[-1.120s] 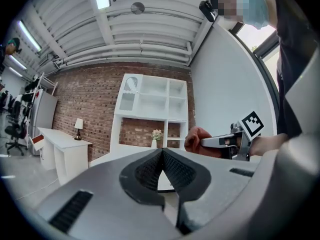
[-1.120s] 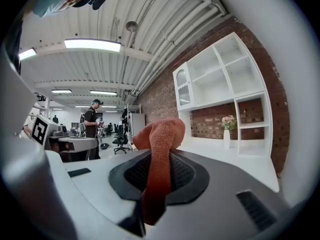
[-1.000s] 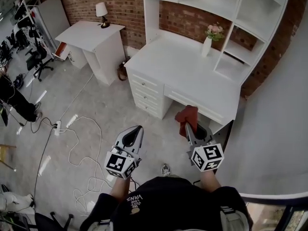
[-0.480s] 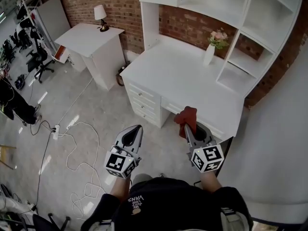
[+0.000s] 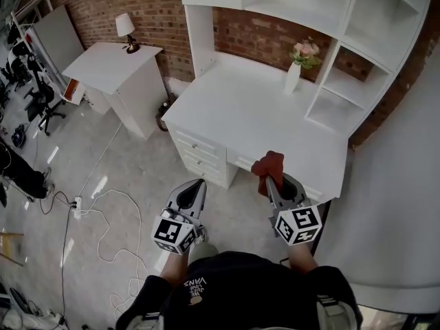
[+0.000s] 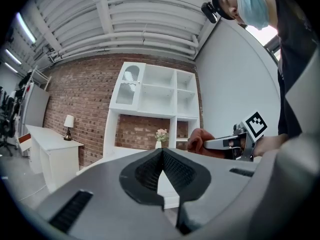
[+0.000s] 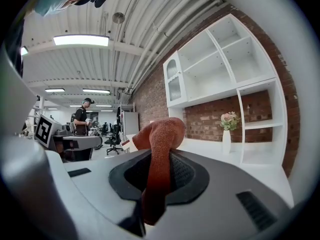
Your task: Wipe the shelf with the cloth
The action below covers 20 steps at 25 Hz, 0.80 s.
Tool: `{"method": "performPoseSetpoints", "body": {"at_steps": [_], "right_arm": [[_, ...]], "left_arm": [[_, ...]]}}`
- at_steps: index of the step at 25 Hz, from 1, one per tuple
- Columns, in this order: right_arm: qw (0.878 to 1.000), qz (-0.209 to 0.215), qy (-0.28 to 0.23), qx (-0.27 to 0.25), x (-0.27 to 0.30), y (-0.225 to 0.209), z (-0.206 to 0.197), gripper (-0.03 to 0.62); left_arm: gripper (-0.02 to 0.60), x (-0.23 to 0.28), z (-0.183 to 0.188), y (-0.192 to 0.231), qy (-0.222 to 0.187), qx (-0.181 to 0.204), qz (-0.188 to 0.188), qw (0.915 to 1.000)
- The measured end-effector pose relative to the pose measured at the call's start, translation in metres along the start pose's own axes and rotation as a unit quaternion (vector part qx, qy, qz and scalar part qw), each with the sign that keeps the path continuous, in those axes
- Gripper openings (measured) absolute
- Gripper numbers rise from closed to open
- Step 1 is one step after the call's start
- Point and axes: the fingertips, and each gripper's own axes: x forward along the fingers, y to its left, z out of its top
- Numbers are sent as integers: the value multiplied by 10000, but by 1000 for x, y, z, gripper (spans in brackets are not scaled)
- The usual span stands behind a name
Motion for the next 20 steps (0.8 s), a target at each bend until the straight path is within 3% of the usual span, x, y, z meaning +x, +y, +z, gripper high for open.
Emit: {"method": "performPoseSetpoints", "body": {"at_steps": [10,20], "right_arm": [[9958,-884,-235,100,75,10,31,57],[9841,-1735,-300,238,122,22,32,57]], "left_arm": [[6,57,27,89,58,173,-983,9950],[6,97,23,152,172,149,-1804,9833]]}}
